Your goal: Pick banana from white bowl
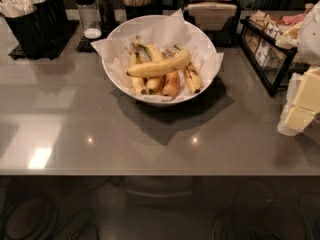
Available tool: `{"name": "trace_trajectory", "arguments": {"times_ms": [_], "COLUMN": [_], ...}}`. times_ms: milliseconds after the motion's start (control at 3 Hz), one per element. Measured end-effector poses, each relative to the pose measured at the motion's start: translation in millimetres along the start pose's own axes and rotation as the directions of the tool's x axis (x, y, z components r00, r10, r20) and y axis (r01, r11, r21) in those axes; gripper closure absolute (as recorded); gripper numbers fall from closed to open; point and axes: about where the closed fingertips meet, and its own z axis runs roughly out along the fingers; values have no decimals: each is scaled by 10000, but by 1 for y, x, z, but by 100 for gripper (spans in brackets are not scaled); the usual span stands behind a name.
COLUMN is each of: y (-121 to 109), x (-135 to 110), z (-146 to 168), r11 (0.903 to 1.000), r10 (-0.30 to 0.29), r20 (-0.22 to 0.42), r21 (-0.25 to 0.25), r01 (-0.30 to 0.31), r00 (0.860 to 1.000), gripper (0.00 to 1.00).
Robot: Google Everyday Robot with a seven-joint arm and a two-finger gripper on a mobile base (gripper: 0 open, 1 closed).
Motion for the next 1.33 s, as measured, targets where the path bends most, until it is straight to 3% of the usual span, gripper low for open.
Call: {"name": "trace_trajectory", "arguments": {"times_ms": [333, 667, 1000, 1333], "y": [0, -9, -38, -66], "x": [0, -12, -51, -106], "z": [0, 7, 34, 63], "r11": [10000, 9996, 9926, 9676], "r10": [0, -262, -933, -1581], "r20": [1, 812, 2531, 4272], "r21": [0, -114, -523, -1128], "r01": [0, 272, 1099, 2259], "r00": [10000, 9964, 9629, 8903], "gripper": [0, 0, 0, 0]}}
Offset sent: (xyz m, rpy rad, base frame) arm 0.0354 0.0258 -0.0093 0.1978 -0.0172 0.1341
